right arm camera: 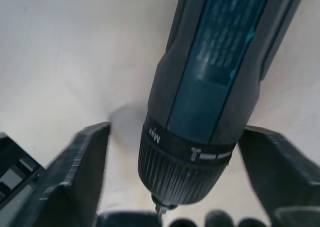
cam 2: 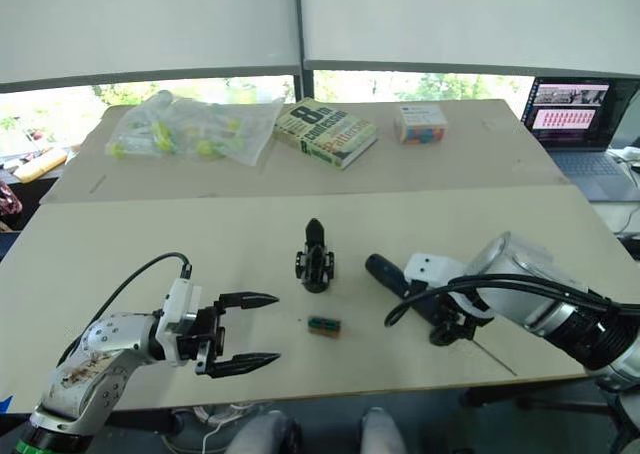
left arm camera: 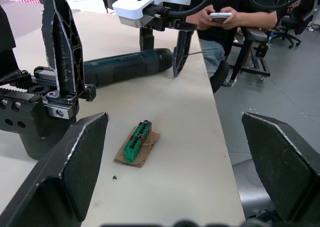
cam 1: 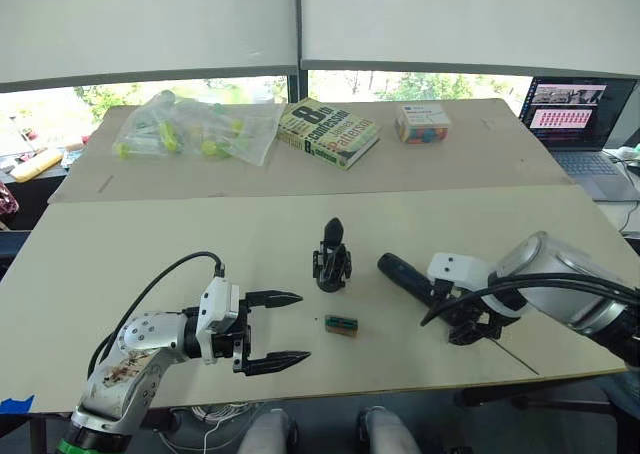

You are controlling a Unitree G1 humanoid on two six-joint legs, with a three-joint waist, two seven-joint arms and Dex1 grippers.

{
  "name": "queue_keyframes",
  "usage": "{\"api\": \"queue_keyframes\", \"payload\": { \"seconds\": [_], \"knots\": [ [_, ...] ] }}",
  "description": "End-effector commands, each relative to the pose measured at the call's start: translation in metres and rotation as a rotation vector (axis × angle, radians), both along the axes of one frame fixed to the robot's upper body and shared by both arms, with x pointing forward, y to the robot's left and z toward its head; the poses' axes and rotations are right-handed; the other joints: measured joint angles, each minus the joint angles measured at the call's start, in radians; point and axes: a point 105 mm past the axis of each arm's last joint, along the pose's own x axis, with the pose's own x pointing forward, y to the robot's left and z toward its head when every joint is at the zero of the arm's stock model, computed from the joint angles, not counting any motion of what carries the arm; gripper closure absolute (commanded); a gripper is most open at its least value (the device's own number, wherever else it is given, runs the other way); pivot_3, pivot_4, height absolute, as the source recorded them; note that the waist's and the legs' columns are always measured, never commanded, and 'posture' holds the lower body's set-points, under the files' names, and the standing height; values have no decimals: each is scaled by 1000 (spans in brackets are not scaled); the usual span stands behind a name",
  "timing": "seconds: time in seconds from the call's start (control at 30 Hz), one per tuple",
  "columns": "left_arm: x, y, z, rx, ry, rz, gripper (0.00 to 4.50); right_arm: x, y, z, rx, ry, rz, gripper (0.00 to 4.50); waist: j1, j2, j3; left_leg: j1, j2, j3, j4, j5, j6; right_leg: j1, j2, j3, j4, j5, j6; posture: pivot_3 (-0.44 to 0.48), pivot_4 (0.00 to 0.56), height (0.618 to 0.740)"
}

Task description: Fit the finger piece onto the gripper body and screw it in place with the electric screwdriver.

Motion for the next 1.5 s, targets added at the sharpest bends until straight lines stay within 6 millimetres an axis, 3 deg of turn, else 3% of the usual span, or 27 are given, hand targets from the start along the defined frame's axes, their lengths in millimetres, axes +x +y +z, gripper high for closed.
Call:
{"api": "queue_keyframes", "payload": {
  "seconds": [0.03, 0.1, 0.13, 0.27, 0.47, 0.57, 0.7, 0.83, 1.0, 1.13, 1.23, 1.5],
  "knots": [
    [-4, -3, 7, -10, -48, -12, 0, 1, 0, 2, -1, -29, -4, 1890, 0, 0, 0, 0, 0, 0, 0, 0, 0, 0, 0, 0, 0, 0, 0, 0, 150, 740],
    [-4, -3, 7, -9, -49, -8, 0, 2, 0, -1, -6, -32, -4, 2465, 0, -1, 0, 0, 0, 0, 0, 0, 0, 0, 0, 0, 0, 0, 0, 0, 150, 740],
    [-4, -2, 7, -8, -49, -6, 0, 2, -1, -2, -6, -32, -5, 2540, 0, -1, -1, 0, 0, 0, 0, 0, 0, 0, 0, 0, 0, 0, 0, 0, 150, 740],
    [-3, -1, 7, -5, -48, -2, 0, 3, -8, 0, -5, -40, -13, 2541, 0, -2, -1, 1, 0, 0, 0, 0, 0, 1, 0, 0, 0, 0, 0, 0, 150, 740],
    [3, 5, 8, 12, -53, -1, 0, 6, -28, 28, 115, -65, -169, 2542, 5, -2, -1, 0, -1, 0, 0, 0, 0, 1, -1, 0, 0, 0, 0, 0, 150, 740],
    [7, 10, 8, 19, -49, 3, 0, 9, -33, 51, 325, -79, -331, 2543, 8, -2, -1, 0, -1, 0, 0, 0, 0, 0, 0, 0, 0, 0, 0, 0, 150, 740],
    [11, 18, 7, 25, -37, 18, 0, 10, -25, 88, 657, -162, -381, 2544, 6, -2, -1, 0, 0, 0, 0, 0, 0, 0, 1, 0, 0, 0, 0, 0, 150, 740],
    [20, 30, 2, 71, -34, 37, 0, -2, -1, 133, 1074, -359, -151, 2544, 8, -3, -1, 0, 2, -1, -1, 0, 0, 1, 4, 0, 0, 1, 0, 0, 150, 740],
    [28, 38, -4, 100, -33, 39, 0, -20, 17, 159, 1379, -591, 6, 2544, 12, -2, -2, 0, 1, -1, 0, 0, 0, 1, 3, 1, 1, 1, 0, 0, 150, 740],
    [31, 37, -14, 164, -54, 8, 0, -47, 52, 146, 1391, -730, 298, 2544, 11, -2, -2, 0, 0, -2, 0, 0, 0, 2, 3, 0, 0, 1, 2, 0, 150, 740],
    [30, 38, -24, 231, -60, -35, 0, -58, 72, 124, 1364, -734, 505, 2544, 6, -2, -2, 0, -1, -1, 0, 0, 0, 2, 2, 1, 1, 2, 2, 0, 150, 740],
    [31, 16, -33, 182, 4, -53, 0, -53, 114, 104, 1508, -755, 573, 2544, -11, -2, -2, 3, 0, -1, 0, 1, -1, 3, 3, 1, 3, 2, 2, 0, 150, 740]
  ]
}}
